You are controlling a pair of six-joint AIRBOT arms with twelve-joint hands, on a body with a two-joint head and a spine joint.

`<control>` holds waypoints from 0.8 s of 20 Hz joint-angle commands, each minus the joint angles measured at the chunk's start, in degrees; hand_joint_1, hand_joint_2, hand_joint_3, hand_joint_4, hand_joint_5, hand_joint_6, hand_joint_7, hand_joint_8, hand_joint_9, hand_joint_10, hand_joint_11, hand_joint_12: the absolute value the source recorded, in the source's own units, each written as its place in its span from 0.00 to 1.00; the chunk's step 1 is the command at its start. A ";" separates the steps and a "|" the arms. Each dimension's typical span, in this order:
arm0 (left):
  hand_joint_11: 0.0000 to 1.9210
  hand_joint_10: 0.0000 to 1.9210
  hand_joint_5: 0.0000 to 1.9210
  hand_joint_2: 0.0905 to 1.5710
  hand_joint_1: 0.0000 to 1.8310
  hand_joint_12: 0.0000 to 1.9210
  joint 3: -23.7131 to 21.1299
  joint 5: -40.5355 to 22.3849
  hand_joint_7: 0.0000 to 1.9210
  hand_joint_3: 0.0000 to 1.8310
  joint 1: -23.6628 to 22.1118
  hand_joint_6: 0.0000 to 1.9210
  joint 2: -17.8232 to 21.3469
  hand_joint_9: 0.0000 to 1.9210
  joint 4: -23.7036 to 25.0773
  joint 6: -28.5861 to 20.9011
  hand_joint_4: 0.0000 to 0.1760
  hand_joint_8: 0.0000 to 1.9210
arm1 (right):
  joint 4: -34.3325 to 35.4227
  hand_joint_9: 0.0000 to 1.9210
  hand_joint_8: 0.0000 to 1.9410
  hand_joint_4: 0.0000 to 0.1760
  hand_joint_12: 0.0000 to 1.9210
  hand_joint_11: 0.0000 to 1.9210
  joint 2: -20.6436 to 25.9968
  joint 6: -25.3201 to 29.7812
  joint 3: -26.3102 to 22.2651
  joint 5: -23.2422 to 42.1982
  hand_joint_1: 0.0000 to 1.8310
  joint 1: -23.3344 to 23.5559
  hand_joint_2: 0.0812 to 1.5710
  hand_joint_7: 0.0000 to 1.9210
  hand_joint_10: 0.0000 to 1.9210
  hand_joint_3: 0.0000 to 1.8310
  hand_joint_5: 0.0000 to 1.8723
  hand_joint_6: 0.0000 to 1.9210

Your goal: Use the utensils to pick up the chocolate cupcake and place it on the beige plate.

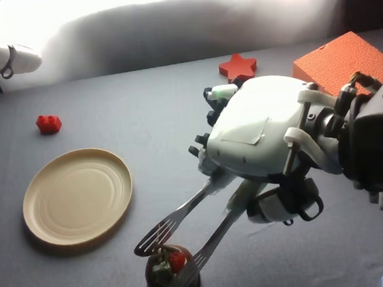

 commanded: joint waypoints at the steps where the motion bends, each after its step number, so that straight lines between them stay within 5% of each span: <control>1: 0.00 0.00 0.00 0.71 0.03 0.00 0.10 0.17 0.00 0.00 -0.93 0.00 0.51 0.00 1.02 0.25 0.00 0.00 | -2.46 0.32 0.00 0.00 0.81 0.05 0.08 0.19 0.18 -0.43 0.59 0.56 0.66 0.44 0.18 0.00 0.45 0.00; 16: 0.00 0.00 0.00 0.71 0.02 0.00 0.23 0.17 0.00 0.00 -0.95 0.00 0.57 0.00 1.02 0.25 0.00 0.00 | -3.12 0.29 0.00 0.00 0.81 0.03 -1.15 0.91 1.64 -0.64 0.58 -1.02 0.67 0.44 0.26 0.00 0.45 0.00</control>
